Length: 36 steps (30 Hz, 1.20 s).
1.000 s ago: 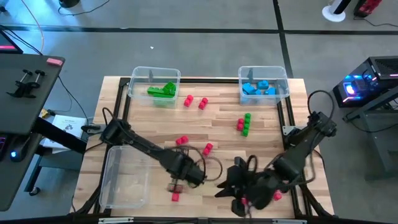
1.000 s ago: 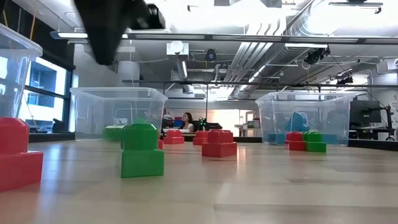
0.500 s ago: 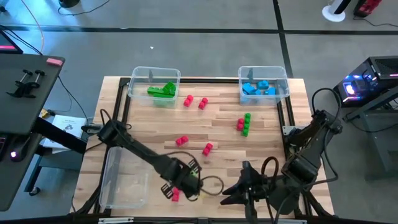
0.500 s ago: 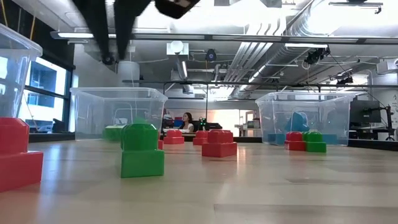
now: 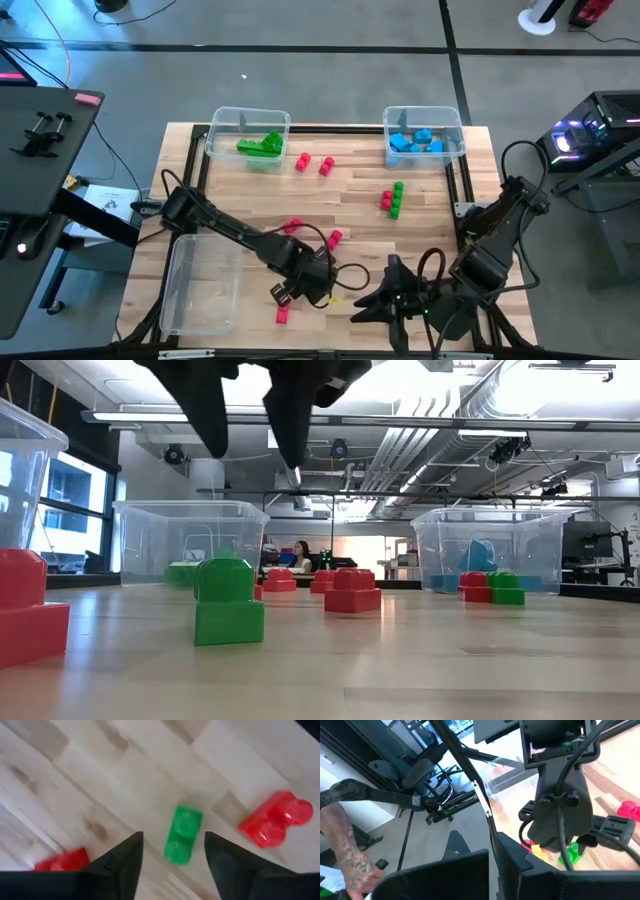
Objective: Sort blocks
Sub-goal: Put the green game piece into the top left transparent bin
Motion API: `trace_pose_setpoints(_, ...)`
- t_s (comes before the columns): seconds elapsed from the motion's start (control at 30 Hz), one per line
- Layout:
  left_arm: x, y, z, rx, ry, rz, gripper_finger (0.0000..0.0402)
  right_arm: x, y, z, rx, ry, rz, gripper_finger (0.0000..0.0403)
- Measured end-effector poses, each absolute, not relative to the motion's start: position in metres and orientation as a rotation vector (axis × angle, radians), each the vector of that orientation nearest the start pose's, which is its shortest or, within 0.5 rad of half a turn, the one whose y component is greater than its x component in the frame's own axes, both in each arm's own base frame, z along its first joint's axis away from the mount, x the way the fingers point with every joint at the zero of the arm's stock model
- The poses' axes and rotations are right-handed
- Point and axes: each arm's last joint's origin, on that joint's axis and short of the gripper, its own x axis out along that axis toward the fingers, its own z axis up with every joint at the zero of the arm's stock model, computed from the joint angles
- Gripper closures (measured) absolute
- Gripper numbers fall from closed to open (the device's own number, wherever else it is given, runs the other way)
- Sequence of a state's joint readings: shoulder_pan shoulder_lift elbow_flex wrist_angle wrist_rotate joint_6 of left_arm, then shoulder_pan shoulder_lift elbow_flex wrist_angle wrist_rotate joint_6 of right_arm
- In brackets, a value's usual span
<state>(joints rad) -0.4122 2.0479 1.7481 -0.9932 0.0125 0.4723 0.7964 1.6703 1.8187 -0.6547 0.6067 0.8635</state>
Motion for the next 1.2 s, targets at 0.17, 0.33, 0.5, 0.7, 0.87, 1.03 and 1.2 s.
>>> trace_pose_setpoints(0.17, 0.389, -0.171, 0.221, 0.685, 1.166, -0.689, 0.0152, 0.266, 0.243, 0.417, 0.524, 0.431, -0.002, 0.0403)
trace_pose_setpoints(0.33, 0.393, -0.173, 0.203, 0.691, 1.211, -0.695, 0.0138, 0.267, 0.241, 0.416, 0.521, 0.435, -0.014, 0.0403)
trace_pose_setpoints(0.5, 0.397, -0.175, 0.184, 0.693, 1.262, -0.698, 0.0137, 0.269, 0.239, 0.416, 0.521, 0.437, -0.023, 0.0403)
trace_pose_setpoints(0.7, 0.399, -0.176, 0.169, 0.700, 1.297, -0.707, 0.0137, 0.269, 0.239, 0.416, 0.526, 0.437, -0.024, 0.0403)
trace_pose_setpoints(0.87, 0.402, -0.176, 0.154, 0.702, 1.329, -0.711, 0.0137, 0.269, 0.239, 0.415, 0.535, 0.441, -0.029, 0.0403)
trace_pose_setpoints(1.03, 0.404, -0.177, 0.142, 0.715, 1.347, -0.715, 0.0137, 0.269, 0.238, 0.415, 0.534, 0.442, -0.030, 0.0403)
trace_pose_setpoints(1.2, 0.405, -0.177, 0.139, 0.724, 1.351, -0.719, 0.0143, 0.269, 0.238, 0.415, 0.533, 0.444, -0.031, 0.0403)
